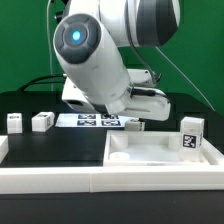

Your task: Assemble square table

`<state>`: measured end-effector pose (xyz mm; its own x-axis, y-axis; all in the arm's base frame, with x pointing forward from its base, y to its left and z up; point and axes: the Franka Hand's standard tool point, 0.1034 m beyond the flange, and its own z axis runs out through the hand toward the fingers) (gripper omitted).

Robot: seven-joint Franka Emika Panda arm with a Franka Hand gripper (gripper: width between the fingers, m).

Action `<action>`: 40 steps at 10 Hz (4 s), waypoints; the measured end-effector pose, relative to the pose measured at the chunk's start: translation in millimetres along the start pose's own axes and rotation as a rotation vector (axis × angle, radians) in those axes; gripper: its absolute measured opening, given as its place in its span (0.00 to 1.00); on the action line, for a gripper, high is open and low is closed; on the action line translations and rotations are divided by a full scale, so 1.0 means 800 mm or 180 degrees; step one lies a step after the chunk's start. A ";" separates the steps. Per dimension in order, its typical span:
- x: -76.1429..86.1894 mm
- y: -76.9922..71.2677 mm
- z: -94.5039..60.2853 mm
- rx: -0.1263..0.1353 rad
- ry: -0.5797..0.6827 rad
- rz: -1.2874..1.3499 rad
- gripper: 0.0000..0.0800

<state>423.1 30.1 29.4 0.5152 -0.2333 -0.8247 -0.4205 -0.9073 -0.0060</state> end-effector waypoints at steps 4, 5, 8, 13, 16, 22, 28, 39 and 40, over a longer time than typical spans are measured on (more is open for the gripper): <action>0.005 -0.007 0.015 -0.0022 0.0125 -0.0037 0.81; 0.006 -0.008 0.022 -0.0028 0.0147 -0.0039 0.81; 0.008 -0.009 0.036 -0.0045 0.0172 -0.0040 0.81; 0.009 -0.008 0.035 -0.0035 0.0176 -0.0037 0.36; 0.010 -0.009 0.031 -0.0029 0.0183 -0.0044 0.36; -0.002 0.011 -0.078 0.0138 0.0184 -0.0317 0.36; 0.008 0.011 -0.103 0.0181 0.0947 -0.0458 0.36; 0.020 0.001 -0.207 0.0144 0.3261 -0.0653 0.36; 0.022 -0.002 -0.222 0.0082 0.3461 -0.0744 0.36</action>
Offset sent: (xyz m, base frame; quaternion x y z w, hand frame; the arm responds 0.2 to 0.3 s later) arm -0.0173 0.0104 -0.0055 0.0063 0.0235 -0.0127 0.9996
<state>565.6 -34.5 115.6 0.9587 -0.2515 0.1331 -0.2365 -0.9644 -0.1185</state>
